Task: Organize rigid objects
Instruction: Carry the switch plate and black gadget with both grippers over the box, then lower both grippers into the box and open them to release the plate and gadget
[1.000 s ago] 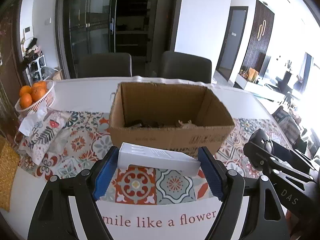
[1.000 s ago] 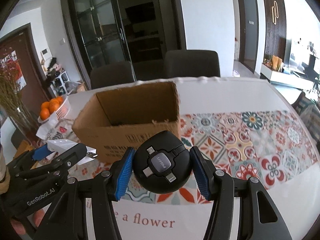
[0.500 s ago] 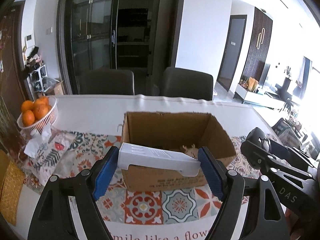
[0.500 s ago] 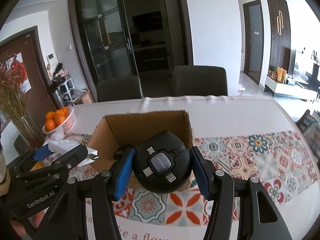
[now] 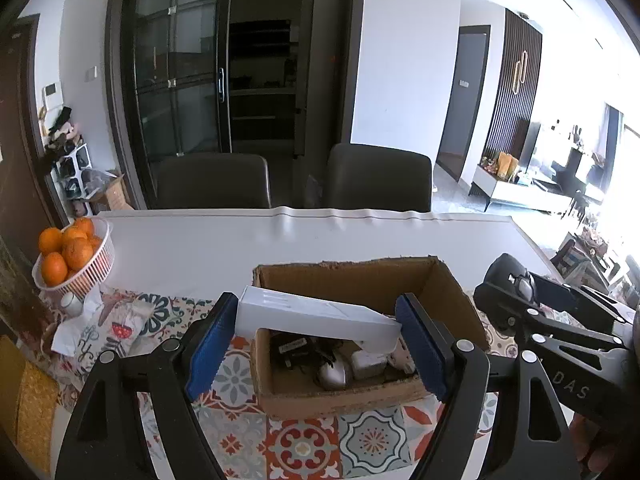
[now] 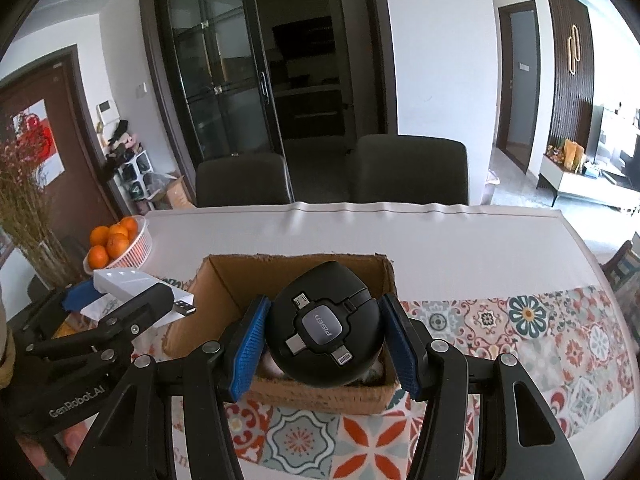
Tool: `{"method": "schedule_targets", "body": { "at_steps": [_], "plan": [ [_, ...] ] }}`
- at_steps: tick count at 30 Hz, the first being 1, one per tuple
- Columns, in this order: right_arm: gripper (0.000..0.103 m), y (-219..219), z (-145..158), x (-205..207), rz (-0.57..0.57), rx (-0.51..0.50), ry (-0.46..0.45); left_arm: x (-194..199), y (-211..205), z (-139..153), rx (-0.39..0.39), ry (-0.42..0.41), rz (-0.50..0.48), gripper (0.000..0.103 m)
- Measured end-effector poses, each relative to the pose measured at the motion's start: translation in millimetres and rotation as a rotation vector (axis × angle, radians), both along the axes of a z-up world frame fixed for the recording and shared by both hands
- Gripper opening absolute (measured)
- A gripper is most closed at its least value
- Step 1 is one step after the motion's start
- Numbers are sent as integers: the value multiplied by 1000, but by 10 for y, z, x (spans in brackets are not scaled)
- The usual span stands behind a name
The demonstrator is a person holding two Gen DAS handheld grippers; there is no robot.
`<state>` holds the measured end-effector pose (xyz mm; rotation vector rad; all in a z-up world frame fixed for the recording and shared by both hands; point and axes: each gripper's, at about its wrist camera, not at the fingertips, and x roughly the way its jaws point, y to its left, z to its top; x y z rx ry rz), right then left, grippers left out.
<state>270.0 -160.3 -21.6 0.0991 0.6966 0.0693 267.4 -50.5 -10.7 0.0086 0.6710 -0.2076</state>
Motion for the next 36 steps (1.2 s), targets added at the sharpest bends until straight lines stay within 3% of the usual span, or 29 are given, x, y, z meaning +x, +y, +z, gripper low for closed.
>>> {"method": "schedule_targets", "body": {
  "at_steps": [13,36],
  "plan": [
    [57,31,-34,444,12,-20,100,465,-33,-83,44,97,-1,80],
    [57,11,-572,1092,16,-62,353,1107,-87,-625,110,320,-1,80]
  ]
}}
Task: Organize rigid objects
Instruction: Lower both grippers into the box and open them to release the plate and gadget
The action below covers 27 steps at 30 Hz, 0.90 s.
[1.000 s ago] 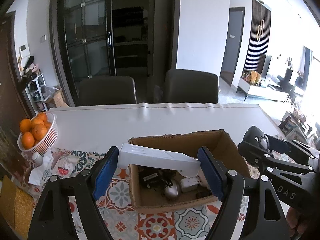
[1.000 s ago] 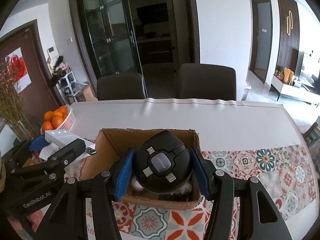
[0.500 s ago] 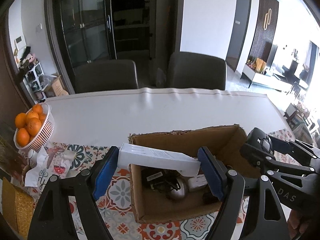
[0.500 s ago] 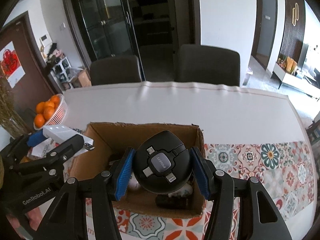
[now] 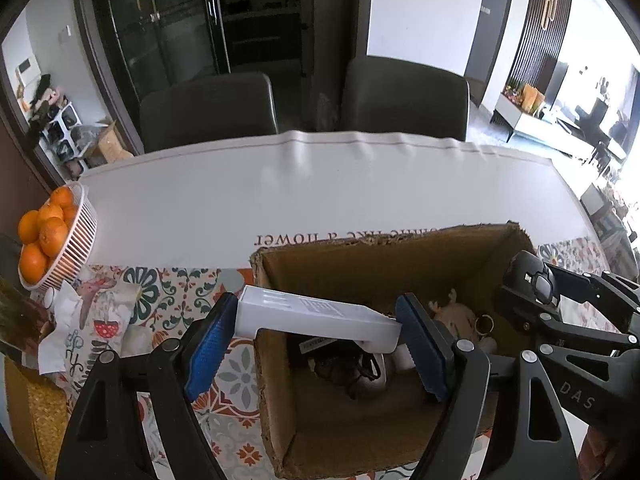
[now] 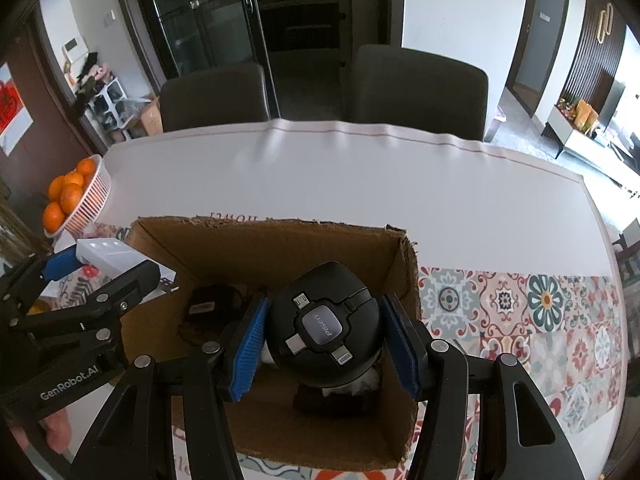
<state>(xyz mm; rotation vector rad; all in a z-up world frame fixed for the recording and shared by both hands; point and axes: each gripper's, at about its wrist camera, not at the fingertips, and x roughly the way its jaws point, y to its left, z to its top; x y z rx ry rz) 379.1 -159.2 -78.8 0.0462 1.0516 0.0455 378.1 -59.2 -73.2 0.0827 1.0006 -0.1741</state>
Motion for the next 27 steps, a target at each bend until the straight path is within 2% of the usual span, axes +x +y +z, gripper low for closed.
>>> {"method": "schedule_targets", "body": {
  "at_steps": [8,17,22,27],
  "plan": [
    [63,-56,-17,-21,-15,-7,9,-9,-34,-49,20,34,-4,80],
    [66,-151,129,-236,-69,-19,-38,-191,-103,15,8,34,-20,85],
    [66,-185,258,-439,-99,-54,-81,-413,-94,166,23,-22,-9,89],
    [71,-181,438,-720,-132,-65,-148,-715,-44,376,33,-112,15,96]
  ]
}}
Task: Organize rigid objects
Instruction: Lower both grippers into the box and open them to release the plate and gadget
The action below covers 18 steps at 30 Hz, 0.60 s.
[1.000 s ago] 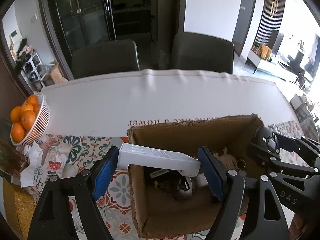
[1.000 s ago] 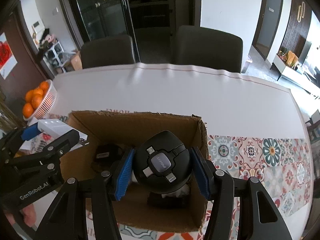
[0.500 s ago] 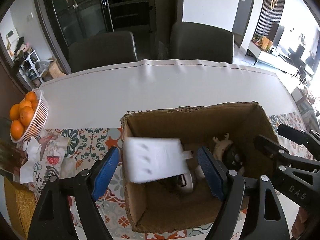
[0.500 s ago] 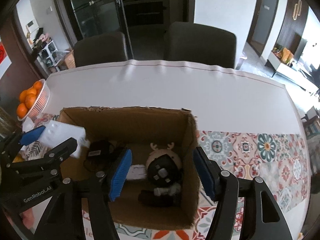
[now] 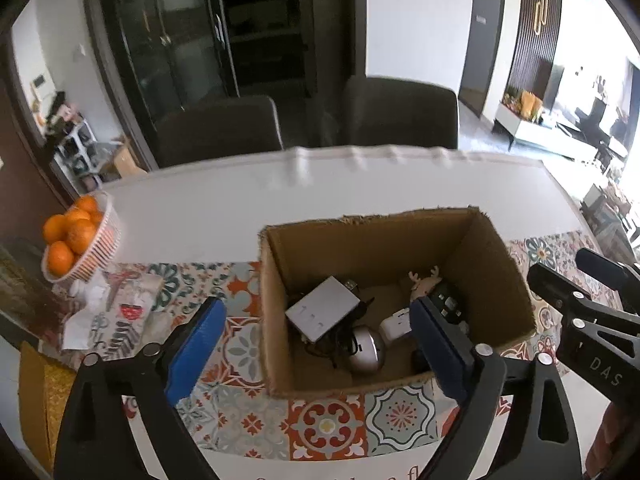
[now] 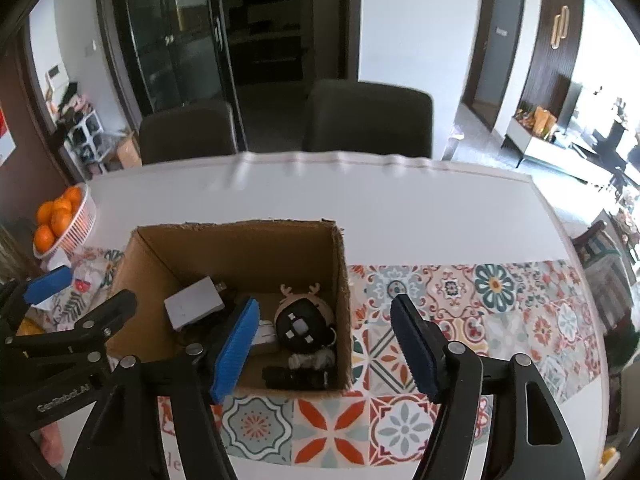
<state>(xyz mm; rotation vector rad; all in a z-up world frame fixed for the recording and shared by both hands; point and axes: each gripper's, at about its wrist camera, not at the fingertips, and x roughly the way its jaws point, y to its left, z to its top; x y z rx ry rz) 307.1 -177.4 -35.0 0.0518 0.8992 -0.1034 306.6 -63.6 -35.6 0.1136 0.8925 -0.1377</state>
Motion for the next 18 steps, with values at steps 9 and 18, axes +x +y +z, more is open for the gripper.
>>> {"method": "schedule_targets", "body": {
  "at_steps": [9,18],
  "plan": [
    [77,54,373,-600,-43,-25,-147,-619,111,417,17,-173,36,103],
    [82,189,650,-1153,-51,-55,-266,-1115,201,669,9,-275,61,103]
  ]
}}
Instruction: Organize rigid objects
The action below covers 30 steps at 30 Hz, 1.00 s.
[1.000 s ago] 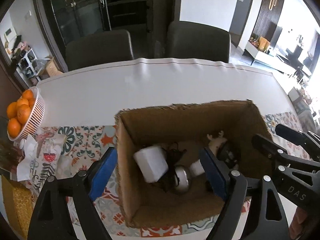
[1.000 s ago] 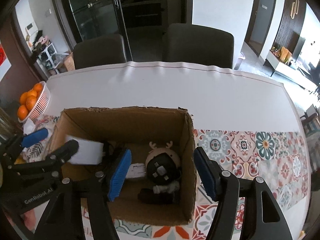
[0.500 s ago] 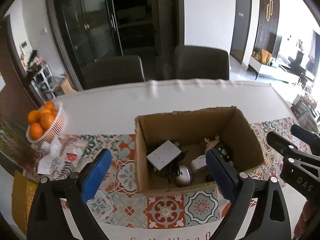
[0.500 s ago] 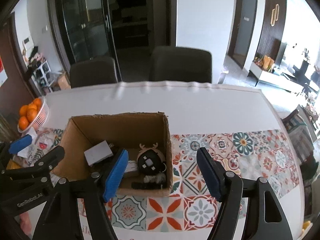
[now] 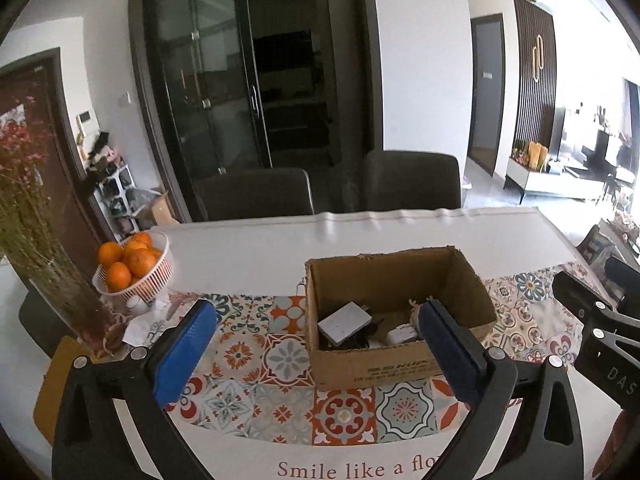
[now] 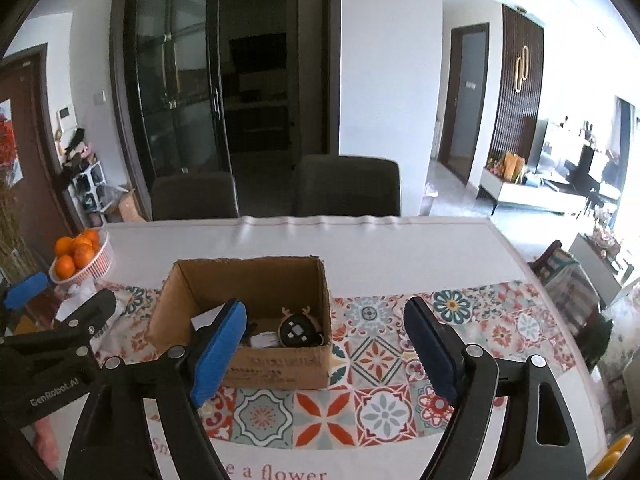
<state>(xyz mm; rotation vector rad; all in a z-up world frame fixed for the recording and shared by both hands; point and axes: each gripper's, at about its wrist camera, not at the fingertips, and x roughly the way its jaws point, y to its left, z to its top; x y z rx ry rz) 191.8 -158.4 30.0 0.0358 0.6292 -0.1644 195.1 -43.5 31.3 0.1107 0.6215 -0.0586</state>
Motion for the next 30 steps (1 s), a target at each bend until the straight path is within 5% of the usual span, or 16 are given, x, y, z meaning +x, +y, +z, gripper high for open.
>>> {"method": "schedule_targets", "body": {
  "at_steps": [30],
  "plan": [
    [85,157,406,-839,5,-41,-188,-887,150,382,-44,-165,-13,103]
  ]
}}
